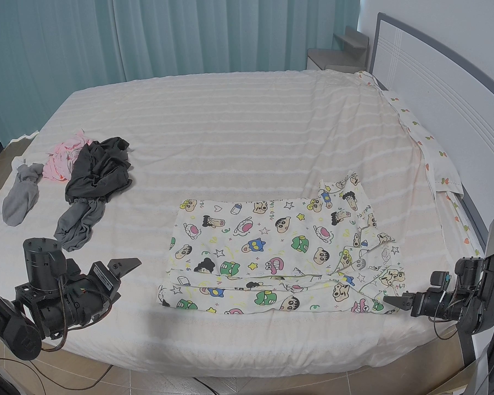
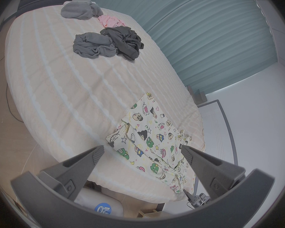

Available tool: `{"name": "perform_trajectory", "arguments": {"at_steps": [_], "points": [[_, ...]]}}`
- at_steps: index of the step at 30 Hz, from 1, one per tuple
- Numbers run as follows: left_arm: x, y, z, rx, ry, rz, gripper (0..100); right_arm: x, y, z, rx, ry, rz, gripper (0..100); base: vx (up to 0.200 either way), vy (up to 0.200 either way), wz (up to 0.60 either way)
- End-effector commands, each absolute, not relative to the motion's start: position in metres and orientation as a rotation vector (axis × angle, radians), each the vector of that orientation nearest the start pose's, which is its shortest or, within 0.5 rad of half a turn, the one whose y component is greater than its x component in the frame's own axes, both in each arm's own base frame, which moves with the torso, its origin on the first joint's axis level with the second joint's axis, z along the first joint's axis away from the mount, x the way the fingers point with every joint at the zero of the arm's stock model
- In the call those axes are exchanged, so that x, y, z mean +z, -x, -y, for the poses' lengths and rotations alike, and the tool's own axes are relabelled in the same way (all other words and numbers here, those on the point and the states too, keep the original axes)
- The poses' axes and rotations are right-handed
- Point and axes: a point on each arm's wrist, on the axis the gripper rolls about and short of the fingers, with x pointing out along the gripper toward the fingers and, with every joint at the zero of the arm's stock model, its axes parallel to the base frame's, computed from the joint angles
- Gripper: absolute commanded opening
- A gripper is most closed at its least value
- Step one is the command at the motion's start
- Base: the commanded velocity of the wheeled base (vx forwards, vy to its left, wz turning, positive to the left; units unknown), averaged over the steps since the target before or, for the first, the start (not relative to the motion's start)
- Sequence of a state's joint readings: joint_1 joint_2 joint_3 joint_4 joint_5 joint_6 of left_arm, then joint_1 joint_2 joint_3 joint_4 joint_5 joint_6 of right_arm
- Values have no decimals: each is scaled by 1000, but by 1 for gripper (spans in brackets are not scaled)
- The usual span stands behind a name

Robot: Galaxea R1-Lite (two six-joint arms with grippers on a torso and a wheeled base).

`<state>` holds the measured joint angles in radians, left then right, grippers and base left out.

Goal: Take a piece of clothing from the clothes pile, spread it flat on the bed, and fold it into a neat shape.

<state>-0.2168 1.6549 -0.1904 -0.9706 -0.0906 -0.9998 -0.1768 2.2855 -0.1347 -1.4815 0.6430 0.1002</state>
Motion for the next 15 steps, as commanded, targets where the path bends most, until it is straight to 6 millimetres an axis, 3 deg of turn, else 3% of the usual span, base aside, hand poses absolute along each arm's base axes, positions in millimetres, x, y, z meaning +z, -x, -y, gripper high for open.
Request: {"name": "perform_trajectory", "arguments": {"at_steps": [1,15], "points": [[80,-205,50,-28,932,-625,100,-32,-236,28,419,-378,-685,100,0,0,0],[80,-205,50,-26,933,-625,100,-42,-242,30,413,-369,-659,100,0,0,0]]}}
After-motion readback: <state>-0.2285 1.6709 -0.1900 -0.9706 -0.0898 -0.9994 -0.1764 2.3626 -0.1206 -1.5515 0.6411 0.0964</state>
